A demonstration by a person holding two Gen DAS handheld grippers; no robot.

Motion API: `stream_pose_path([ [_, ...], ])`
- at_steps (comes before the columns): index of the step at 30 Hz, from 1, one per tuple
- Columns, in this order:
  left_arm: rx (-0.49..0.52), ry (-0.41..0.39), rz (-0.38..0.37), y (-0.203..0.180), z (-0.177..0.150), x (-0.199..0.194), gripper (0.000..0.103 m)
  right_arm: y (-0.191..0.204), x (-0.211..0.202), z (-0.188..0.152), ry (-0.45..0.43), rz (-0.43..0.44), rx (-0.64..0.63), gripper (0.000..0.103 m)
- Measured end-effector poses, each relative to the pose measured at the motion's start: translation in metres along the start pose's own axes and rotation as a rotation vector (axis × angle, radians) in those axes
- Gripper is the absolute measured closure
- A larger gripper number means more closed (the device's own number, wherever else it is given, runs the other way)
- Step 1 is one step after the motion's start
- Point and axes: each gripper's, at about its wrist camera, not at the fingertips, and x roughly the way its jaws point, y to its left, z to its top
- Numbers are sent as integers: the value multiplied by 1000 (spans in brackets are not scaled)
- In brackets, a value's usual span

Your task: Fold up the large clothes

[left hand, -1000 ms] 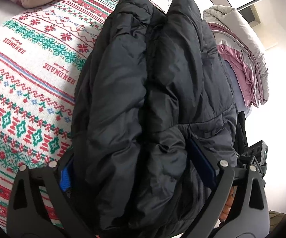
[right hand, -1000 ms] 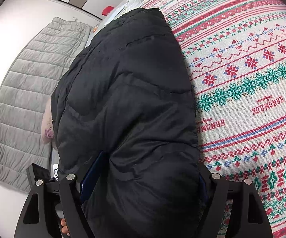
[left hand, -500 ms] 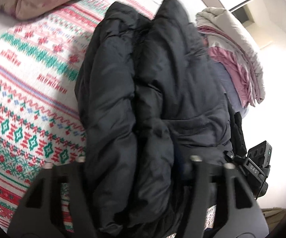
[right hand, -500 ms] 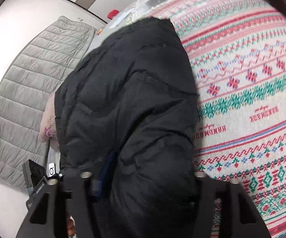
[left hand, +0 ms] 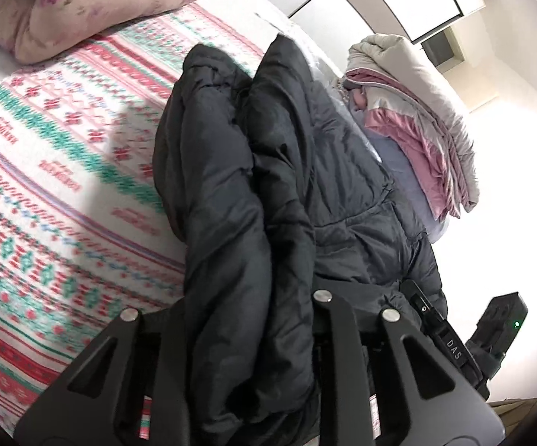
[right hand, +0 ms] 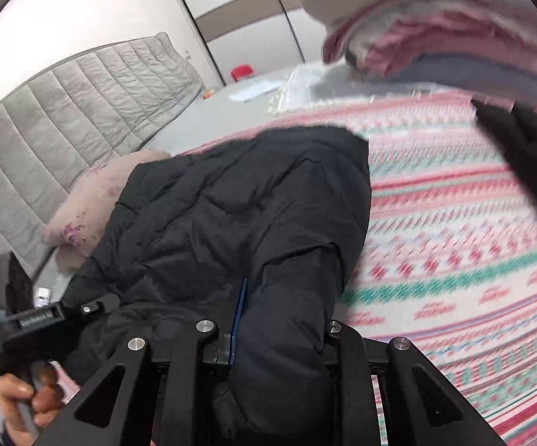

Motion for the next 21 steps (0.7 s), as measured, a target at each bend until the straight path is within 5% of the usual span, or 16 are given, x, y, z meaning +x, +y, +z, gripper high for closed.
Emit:
stream_pose_path([
  [10, 47, -54, -135, -82, -13, 15, 82, -55, -69, 36, -199, -30, 26, 83],
  [16, 38, -128, -245, -130, -14, 30, 82, -90, -97, 83, -259, -16, -15, 84],
  [21, 145, -202, -337, -202, -15, 45, 82, -132, -136, 136, -319, -15, -97, 84],
])
